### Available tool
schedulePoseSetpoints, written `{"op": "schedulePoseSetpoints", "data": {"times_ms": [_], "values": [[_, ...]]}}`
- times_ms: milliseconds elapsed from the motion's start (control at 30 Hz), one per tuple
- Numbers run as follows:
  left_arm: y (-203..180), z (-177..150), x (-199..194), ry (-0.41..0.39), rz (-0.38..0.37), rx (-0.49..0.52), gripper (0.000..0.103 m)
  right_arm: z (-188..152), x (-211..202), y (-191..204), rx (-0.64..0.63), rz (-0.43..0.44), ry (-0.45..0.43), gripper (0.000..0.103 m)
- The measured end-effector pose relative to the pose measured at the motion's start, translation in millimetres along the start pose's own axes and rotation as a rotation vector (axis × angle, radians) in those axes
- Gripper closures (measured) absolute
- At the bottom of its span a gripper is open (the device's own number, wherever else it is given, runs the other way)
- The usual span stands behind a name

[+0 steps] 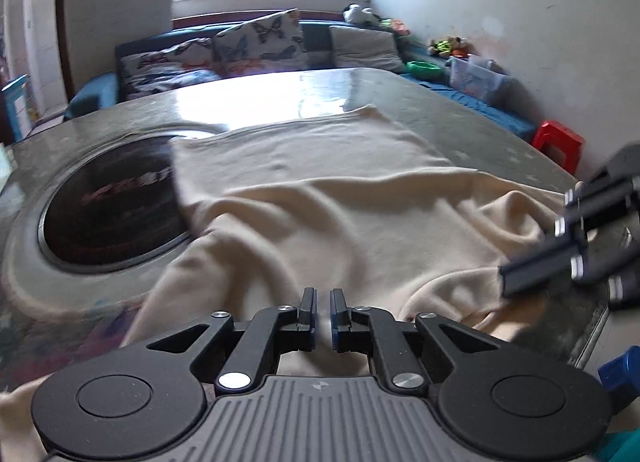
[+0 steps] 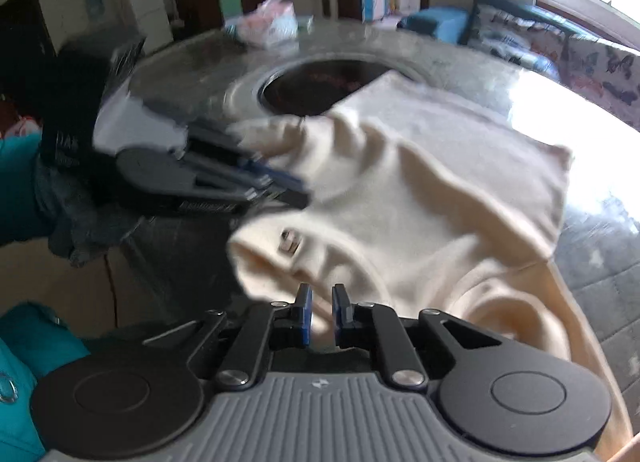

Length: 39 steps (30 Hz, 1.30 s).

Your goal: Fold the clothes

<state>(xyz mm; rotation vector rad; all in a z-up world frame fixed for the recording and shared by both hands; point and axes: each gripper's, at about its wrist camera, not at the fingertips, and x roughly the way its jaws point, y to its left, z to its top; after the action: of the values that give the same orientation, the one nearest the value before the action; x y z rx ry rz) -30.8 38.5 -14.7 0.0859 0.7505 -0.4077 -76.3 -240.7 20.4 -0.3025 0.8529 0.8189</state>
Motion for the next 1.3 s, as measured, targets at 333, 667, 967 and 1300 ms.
{"op": "schedulePoseSetpoints", "data": {"times_ms": [333,667,967,1300], "values": [[3,4,-24,-0.019,-0.01,-0.018,0.072,12,32,-66,0.213,-0.1,-0.036,0.091],[25,26,16,0.006,0.063,-0.071,0.073,-18,10,-56,0.183,-0.167,-0.048,0.089],[-27,35,8,-0.032,-0.077,0.038,0.065,-68,-51,-83,0.416,-0.325,-0.111,0.088],[-87,26,23,0.009,-0.221,0.177,0.062,-126,-93,-136,0.608,-0.754,-0.057,0.087]]}}
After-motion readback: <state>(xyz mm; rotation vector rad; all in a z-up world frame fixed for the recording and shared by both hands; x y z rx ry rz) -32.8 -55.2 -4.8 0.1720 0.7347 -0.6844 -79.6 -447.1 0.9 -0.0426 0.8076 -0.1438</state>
